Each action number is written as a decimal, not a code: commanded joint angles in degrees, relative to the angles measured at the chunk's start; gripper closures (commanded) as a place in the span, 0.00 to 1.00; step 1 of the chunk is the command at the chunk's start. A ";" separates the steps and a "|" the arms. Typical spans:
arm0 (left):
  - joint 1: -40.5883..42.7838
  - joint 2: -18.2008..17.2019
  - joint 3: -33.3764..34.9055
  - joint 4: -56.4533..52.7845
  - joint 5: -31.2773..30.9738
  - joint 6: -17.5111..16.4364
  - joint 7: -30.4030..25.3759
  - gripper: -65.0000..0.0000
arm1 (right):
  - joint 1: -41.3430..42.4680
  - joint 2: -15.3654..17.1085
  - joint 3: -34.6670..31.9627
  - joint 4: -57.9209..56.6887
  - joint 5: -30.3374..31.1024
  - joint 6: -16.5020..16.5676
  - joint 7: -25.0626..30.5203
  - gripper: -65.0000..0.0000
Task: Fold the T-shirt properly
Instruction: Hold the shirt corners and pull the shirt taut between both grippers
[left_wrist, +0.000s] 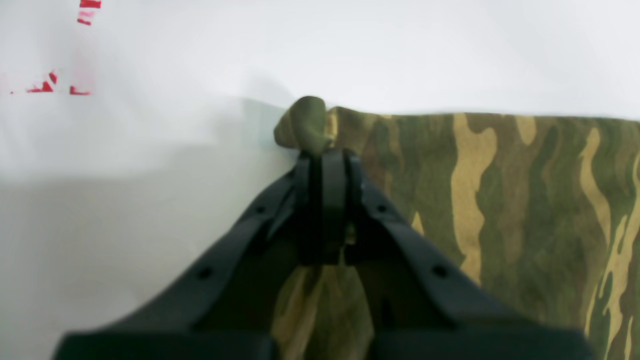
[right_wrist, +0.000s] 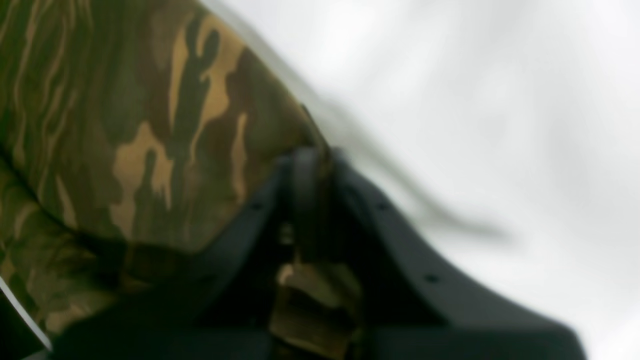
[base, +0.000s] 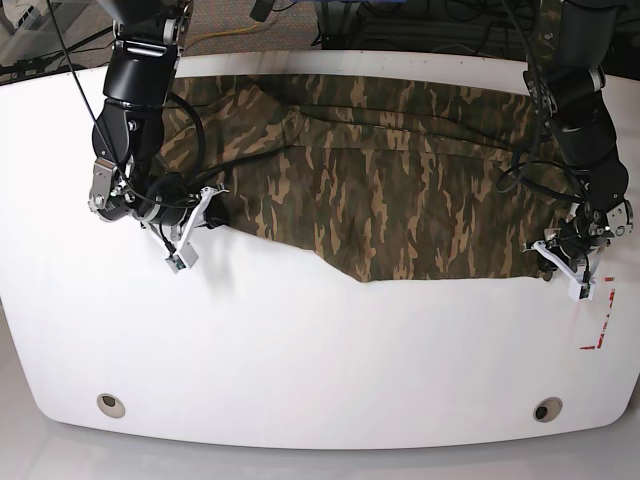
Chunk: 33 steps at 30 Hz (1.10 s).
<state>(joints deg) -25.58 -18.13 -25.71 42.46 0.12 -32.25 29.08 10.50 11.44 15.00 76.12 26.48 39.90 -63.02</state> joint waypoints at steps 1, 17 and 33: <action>-0.57 -0.29 0.18 0.14 0.80 -0.67 2.44 1.00 | 1.41 0.65 0.16 1.64 1.43 0.10 1.35 1.00; 12.70 2.61 0.09 30.91 0.54 -0.76 10.79 1.00 | -9.67 0.73 0.60 28.45 1.52 0.10 -4.80 1.00; 20.79 2.35 0.09 40.75 0.63 -0.76 12.11 1.00 | -23.47 0.65 0.51 35.05 1.61 0.10 -4.80 0.62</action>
<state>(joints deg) -3.84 -14.72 -25.43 82.00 1.04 -33.08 42.37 -13.39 11.44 15.05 110.02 27.20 39.92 -69.04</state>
